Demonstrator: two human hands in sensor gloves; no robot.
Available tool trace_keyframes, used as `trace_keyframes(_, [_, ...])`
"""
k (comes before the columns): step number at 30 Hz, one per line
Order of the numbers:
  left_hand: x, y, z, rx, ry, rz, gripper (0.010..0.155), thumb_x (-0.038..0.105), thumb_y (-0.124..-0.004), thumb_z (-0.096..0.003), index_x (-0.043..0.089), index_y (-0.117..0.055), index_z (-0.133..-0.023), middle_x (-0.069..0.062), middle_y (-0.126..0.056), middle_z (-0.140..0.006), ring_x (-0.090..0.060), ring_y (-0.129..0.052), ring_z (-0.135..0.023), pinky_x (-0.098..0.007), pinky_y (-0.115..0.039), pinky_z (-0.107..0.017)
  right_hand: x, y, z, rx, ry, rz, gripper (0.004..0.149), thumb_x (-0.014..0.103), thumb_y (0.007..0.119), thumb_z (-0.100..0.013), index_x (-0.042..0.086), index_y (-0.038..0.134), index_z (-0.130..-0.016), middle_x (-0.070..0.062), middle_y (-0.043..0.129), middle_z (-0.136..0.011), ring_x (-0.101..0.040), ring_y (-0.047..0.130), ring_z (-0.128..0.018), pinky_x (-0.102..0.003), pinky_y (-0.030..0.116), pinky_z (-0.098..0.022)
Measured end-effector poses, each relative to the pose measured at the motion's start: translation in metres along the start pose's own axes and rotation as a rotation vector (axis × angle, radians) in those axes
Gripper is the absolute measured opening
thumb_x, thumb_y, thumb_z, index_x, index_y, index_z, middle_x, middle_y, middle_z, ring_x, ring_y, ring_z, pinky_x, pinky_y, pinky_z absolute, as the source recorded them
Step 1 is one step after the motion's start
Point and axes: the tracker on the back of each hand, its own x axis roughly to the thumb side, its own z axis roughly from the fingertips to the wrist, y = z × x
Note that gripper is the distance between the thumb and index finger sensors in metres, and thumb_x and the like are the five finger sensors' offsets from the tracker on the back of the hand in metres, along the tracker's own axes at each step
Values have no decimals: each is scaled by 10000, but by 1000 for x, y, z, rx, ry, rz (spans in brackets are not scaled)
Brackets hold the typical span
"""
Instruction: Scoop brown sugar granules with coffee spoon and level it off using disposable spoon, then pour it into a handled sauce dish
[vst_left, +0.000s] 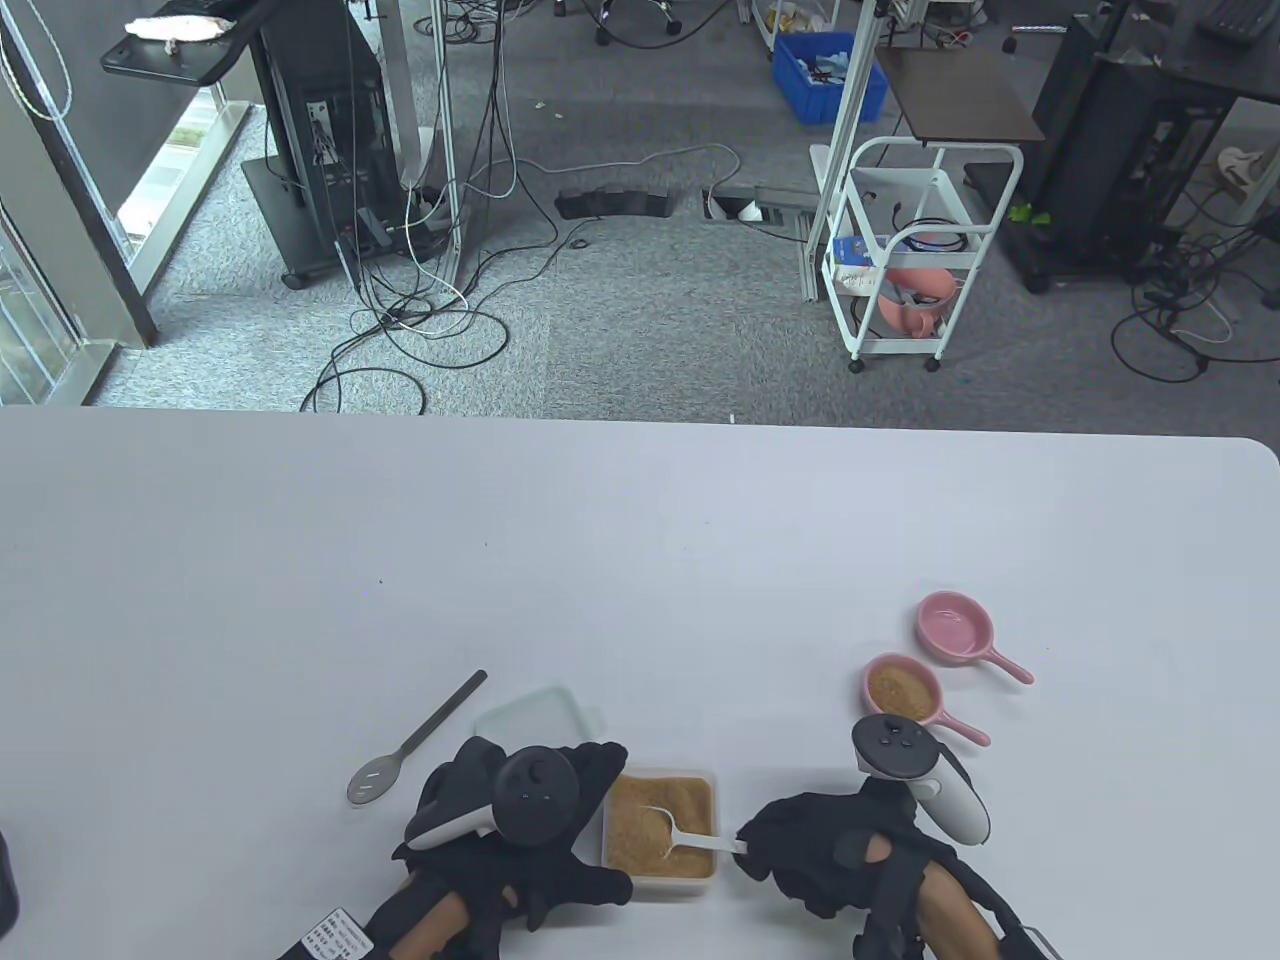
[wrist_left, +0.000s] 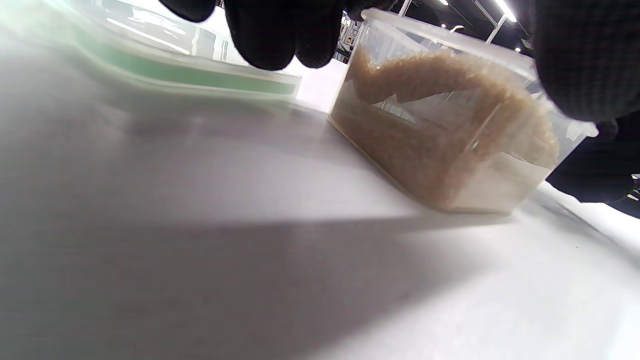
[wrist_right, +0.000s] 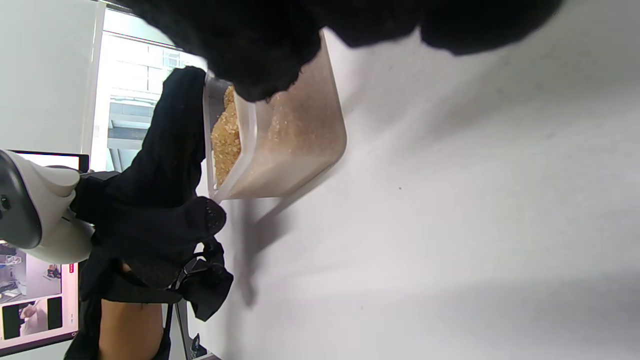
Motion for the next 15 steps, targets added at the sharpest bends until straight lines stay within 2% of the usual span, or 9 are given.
trace_keyframes(15, [0,0,0,-1,-1,0,1115,836,-744,-326,289,-250,-1163,9,-400,-1233,-331,-550,-1167,-576,-433,-848,-2,-8,2,31,-69,-56,448,381,739,-520,82,838,-839,57,936,-367,-163,871,-122,-480,799,-326])
